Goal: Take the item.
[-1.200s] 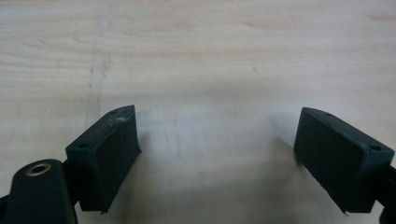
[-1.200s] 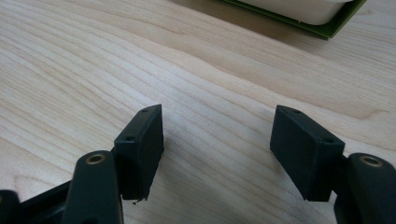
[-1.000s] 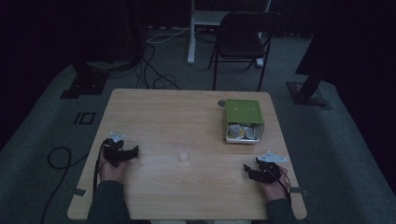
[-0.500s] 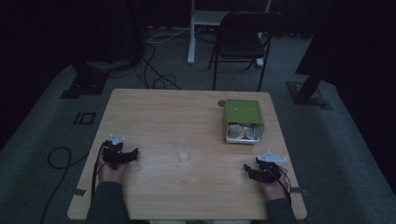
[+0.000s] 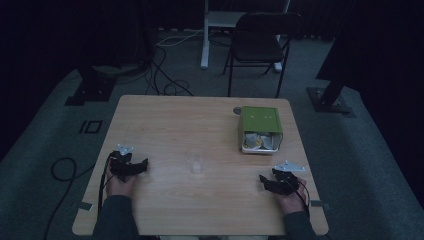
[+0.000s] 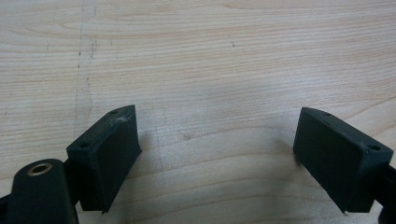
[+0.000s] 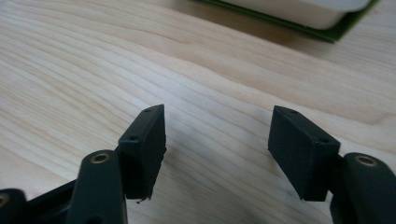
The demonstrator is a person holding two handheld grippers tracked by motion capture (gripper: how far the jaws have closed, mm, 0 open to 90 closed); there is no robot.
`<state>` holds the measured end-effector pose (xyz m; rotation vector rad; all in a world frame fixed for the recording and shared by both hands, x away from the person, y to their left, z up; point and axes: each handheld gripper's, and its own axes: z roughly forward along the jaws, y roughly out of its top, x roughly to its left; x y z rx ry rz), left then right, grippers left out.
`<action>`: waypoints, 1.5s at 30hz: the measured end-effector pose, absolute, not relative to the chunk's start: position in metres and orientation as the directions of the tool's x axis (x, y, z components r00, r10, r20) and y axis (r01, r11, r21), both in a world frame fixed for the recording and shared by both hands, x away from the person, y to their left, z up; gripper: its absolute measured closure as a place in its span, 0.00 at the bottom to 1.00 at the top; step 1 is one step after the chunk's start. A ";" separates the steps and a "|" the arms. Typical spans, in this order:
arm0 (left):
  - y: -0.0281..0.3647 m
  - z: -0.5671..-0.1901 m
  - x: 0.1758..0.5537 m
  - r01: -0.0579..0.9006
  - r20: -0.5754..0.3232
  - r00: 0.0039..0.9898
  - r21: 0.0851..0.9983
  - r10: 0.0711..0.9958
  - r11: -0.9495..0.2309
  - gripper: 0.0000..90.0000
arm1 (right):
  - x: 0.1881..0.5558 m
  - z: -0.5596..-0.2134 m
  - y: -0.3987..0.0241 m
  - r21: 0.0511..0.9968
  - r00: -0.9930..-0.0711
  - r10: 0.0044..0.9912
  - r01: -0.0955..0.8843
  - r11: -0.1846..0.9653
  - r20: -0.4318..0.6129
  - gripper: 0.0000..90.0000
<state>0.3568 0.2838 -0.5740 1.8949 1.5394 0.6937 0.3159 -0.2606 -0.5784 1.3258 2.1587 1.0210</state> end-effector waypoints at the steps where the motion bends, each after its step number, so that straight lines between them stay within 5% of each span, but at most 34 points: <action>1: 0.284 -0.574 0.357 0.670 0.028 0.193 0.726 0.981 -0.152 0.17 | 0.316 -0.577 -0.259 0.760 -0.473 0.880 0.584 0.287 0.032 0.42; 27: 0.284 -0.574 0.357 0.670 0.028 0.192 0.727 0.981 -0.152 0.17 | 0.340 -0.540 -0.248 0.807 -0.512 0.859 0.495 0.321 -0.028 0.49; 45: 0.284 -0.574 0.357 0.670 0.028 0.193 0.727 0.981 -0.152 0.17 | 0.353 -0.525 -0.237 0.852 -0.548 0.834 0.406 0.332 -0.064 0.44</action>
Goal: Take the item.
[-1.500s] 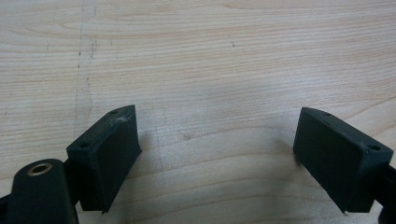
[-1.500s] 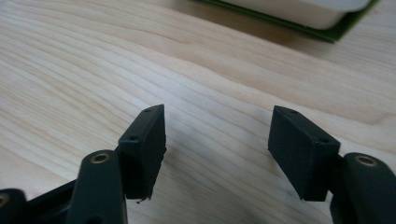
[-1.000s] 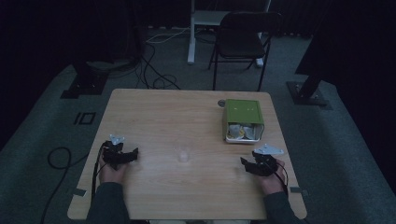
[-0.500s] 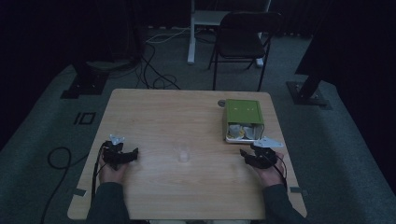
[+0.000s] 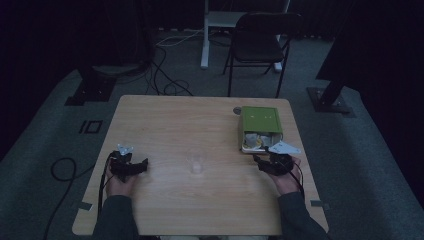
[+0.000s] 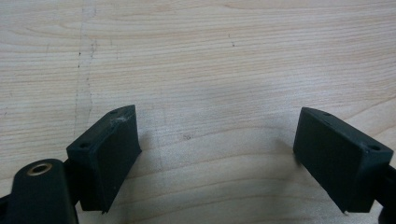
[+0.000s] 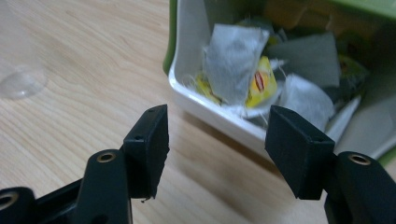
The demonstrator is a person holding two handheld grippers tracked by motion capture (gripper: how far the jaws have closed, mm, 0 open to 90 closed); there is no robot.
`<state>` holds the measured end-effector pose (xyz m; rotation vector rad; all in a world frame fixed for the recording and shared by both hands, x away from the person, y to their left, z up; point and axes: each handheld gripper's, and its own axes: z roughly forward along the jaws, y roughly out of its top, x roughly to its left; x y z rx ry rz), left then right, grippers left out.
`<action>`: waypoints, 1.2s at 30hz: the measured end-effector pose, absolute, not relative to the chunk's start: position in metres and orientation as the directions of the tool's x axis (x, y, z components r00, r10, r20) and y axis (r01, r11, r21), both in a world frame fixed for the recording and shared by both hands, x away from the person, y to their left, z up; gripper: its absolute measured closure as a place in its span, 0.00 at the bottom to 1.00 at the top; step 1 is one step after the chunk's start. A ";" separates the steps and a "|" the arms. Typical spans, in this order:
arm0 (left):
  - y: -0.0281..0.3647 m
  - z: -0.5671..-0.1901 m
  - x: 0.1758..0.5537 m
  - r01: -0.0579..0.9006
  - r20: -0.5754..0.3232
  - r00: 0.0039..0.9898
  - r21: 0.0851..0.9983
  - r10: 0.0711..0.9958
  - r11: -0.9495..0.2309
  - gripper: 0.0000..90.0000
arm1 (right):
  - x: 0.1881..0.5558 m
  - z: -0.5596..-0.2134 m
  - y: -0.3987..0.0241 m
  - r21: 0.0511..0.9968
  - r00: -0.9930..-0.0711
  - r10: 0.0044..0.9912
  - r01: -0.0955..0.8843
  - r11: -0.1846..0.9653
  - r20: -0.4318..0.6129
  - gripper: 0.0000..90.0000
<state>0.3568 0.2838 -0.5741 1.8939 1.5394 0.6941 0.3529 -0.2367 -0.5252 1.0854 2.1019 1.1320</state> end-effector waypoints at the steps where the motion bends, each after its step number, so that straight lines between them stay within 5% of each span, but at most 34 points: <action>1: 0.284 -0.574 0.357 0.670 0.028 0.193 0.727 0.981 -0.152 0.17 | 0.355 -0.524 -0.236 0.851 -0.549 0.833 0.405 0.333 -0.065 0.44; 36: 0.284 -0.574 0.357 0.670 0.027 0.193 0.727 0.981 -0.152 0.17 | 0.370 -0.530 -0.236 0.808 -0.600 0.800 0.458 0.369 -0.025 0.42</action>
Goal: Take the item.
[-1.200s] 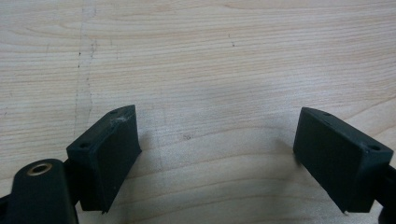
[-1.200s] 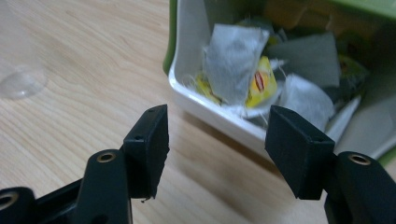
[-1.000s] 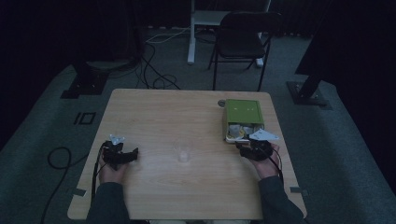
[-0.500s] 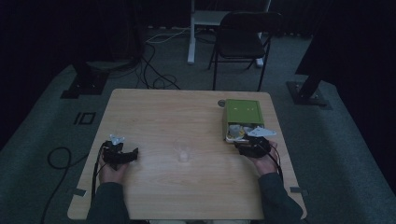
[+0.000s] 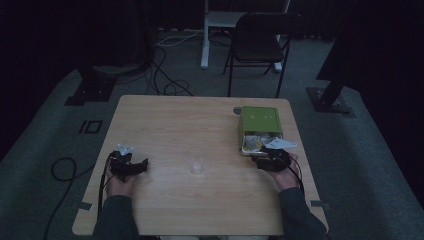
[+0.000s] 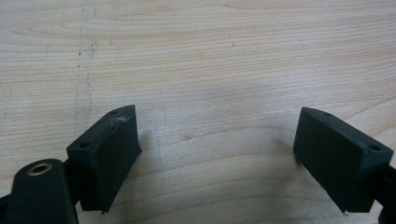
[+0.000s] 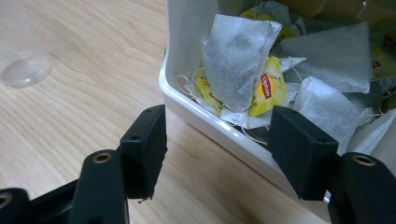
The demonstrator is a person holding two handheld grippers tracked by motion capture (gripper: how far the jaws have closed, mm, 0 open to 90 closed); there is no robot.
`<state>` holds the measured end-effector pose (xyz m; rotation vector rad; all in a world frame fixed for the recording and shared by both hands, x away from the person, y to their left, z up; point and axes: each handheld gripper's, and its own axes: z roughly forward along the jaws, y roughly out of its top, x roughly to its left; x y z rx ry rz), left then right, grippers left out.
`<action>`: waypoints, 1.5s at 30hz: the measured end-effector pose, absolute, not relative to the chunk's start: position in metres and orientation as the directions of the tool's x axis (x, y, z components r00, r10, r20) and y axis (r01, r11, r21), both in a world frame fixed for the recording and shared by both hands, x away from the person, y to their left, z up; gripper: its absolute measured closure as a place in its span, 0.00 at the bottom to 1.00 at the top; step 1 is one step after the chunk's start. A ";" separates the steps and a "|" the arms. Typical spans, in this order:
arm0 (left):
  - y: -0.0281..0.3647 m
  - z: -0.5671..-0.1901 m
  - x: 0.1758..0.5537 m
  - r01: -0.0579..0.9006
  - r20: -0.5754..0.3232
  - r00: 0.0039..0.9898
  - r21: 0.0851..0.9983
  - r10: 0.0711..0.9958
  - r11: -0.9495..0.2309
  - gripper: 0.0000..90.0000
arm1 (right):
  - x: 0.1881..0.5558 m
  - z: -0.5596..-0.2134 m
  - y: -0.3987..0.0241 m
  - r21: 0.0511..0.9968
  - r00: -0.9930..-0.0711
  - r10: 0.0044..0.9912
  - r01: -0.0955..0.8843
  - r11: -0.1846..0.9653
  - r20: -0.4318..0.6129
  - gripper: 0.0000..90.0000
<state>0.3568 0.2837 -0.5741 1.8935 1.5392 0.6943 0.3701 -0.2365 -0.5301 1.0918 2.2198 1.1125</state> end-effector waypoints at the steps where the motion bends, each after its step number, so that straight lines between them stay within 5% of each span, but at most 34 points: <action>1: 0.284 -0.574 0.357 0.670 0.028 0.193 0.727 0.981 -0.152 0.17 | 0.369 -0.530 -0.237 0.810 -0.603 0.797 0.455 0.370 -0.026 0.42; 38: 0.284 -0.574 0.357 0.670 0.028 0.193 0.726 0.981 -0.152 0.17 | 0.344 -0.528 -0.245 0.829 -0.621 0.783 0.423 0.365 -0.027 0.50; 45: 0.284 -0.574 0.357 0.670 0.028 0.193 0.727 0.981 -0.152 0.17 | 0.347 -0.522 -0.243 0.849 -0.613 0.789 0.398 0.347 -0.035 0.62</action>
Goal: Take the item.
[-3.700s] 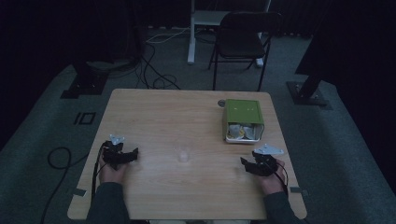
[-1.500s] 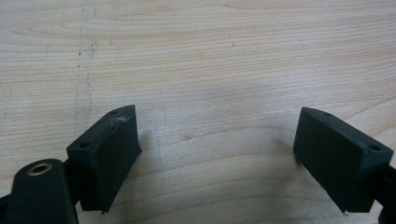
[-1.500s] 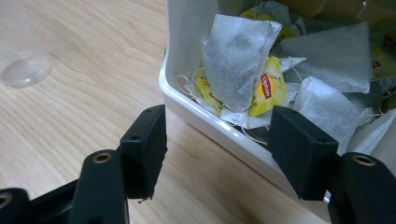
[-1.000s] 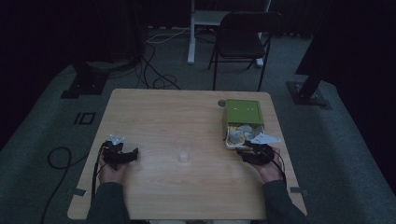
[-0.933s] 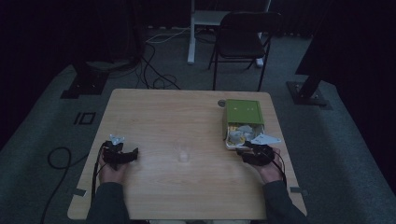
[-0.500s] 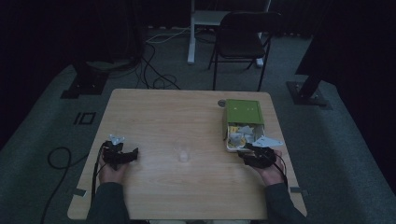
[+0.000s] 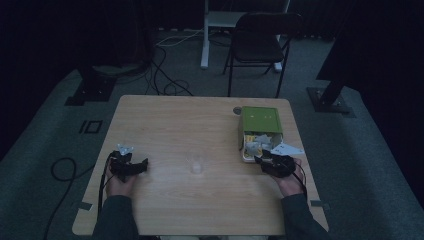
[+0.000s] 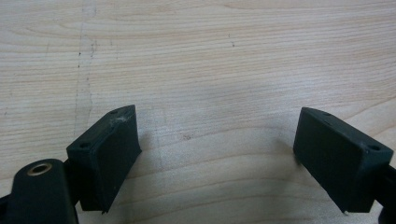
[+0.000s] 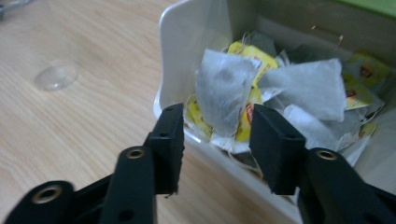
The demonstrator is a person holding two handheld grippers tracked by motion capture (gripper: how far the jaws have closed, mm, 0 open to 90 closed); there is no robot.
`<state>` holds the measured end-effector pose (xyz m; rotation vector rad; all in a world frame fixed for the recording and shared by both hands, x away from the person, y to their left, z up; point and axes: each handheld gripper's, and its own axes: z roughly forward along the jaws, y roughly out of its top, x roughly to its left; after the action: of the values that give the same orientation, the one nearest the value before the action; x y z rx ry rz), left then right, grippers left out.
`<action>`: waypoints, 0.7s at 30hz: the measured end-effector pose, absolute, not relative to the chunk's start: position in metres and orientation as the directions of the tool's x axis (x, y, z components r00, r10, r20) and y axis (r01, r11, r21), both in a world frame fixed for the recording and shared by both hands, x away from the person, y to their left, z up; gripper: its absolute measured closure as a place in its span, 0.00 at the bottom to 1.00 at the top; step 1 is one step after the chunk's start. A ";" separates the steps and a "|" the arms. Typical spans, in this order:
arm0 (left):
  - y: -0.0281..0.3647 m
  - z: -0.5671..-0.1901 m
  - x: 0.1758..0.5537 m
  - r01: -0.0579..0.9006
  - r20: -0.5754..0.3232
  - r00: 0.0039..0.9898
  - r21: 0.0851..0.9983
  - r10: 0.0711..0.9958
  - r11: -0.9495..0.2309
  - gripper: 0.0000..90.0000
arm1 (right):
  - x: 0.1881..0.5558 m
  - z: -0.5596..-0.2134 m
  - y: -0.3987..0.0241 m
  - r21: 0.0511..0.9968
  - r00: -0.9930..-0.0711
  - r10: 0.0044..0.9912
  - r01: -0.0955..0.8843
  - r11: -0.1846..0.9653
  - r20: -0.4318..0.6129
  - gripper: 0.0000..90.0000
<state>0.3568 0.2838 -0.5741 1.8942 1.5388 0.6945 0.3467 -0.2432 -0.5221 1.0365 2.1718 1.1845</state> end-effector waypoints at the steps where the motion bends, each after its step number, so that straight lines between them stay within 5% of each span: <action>1: 0.284 -0.574 0.357 0.670 0.028 0.193 0.727 0.981 -0.152 0.17 | 0.347 -0.522 -0.243 0.852 -0.611 0.791 0.394 0.344 -0.037 0.65; 9: 0.284 -0.574 0.357 0.670 0.027 0.192 0.727 0.981 -0.152 0.17 | 0.352 -0.517 -0.239 0.860 -0.594 0.803 0.388 0.332 -0.042 0.72; 21: 0.284 -0.574 0.357 0.670 0.028 0.193 0.726 0.981 -0.153 0.17 | 0.368 -0.512 -0.230 0.857 -0.575 0.816 0.394 0.331 -0.051 0.63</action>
<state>0.3568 0.2838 -0.5741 1.8946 1.5390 0.6940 0.3679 -0.2301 -0.5116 1.0615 2.1209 1.1666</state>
